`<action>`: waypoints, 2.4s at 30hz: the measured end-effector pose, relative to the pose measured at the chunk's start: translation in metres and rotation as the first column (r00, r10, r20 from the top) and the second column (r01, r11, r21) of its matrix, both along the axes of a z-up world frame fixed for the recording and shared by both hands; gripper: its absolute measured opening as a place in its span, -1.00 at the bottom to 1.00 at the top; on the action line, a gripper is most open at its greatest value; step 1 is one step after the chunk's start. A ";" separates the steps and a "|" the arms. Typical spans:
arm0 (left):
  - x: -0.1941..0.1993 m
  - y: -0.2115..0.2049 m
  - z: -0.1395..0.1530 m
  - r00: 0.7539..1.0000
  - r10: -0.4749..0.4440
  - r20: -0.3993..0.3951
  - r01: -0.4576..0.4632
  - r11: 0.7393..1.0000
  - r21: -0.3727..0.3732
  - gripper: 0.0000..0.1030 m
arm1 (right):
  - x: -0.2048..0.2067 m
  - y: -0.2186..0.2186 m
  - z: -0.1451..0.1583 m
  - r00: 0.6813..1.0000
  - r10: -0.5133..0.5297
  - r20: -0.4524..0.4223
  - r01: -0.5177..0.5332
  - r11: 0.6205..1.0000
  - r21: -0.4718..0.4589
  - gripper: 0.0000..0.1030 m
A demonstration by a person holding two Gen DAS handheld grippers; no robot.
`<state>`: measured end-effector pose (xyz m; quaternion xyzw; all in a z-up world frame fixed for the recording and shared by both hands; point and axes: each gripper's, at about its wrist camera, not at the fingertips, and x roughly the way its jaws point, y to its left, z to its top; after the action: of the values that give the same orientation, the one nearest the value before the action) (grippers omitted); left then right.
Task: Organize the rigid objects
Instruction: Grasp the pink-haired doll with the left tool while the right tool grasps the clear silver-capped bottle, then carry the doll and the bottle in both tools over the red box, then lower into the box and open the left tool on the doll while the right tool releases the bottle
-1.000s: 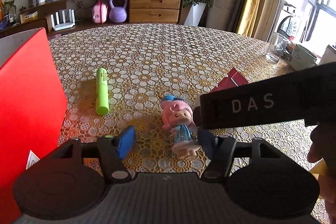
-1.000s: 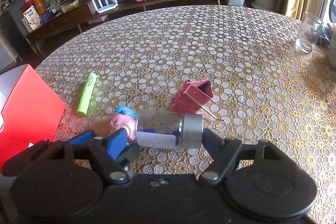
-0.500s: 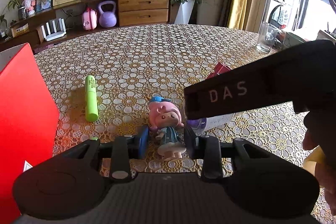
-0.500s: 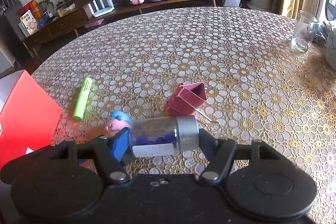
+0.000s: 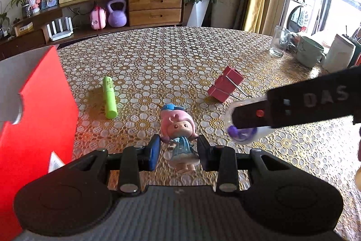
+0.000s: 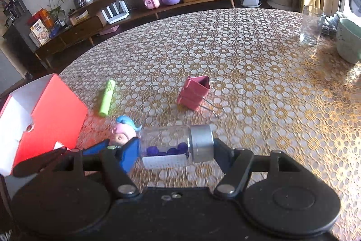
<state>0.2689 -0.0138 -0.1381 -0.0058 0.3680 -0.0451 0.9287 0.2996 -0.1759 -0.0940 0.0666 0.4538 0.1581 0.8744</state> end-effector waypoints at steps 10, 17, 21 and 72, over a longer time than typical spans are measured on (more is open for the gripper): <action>-0.039 0.006 0.040 1.000 0.003 0.025 -0.003 1.000 0.002 -0.33 | -0.052 -0.004 0.044 0.997 0.055 0.051 -0.056 0.998 0.008 0.34; -0.068 0.019 0.075 0.999 0.010 0.048 -0.010 1.000 0.007 -0.32 | -0.080 0.008 0.075 0.989 0.113 0.099 -0.114 0.993 0.012 0.34; -0.083 0.033 0.092 0.998 0.021 0.053 -0.021 1.000 0.000 -0.32 | -0.092 0.022 0.090 0.984 0.144 0.103 -0.150 0.987 0.052 0.34; -0.029 0.284 0.084 0.964 0.240 -0.117 -0.231 0.969 0.087 -0.32 | -0.036 0.276 0.040 0.866 0.492 0.089 -0.462 0.855 -0.235 0.34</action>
<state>0.2402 0.2704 -0.0541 -0.0188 0.4241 0.0794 0.9019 0.2641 0.1004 -0.0544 -0.1506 0.4050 0.3269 0.8405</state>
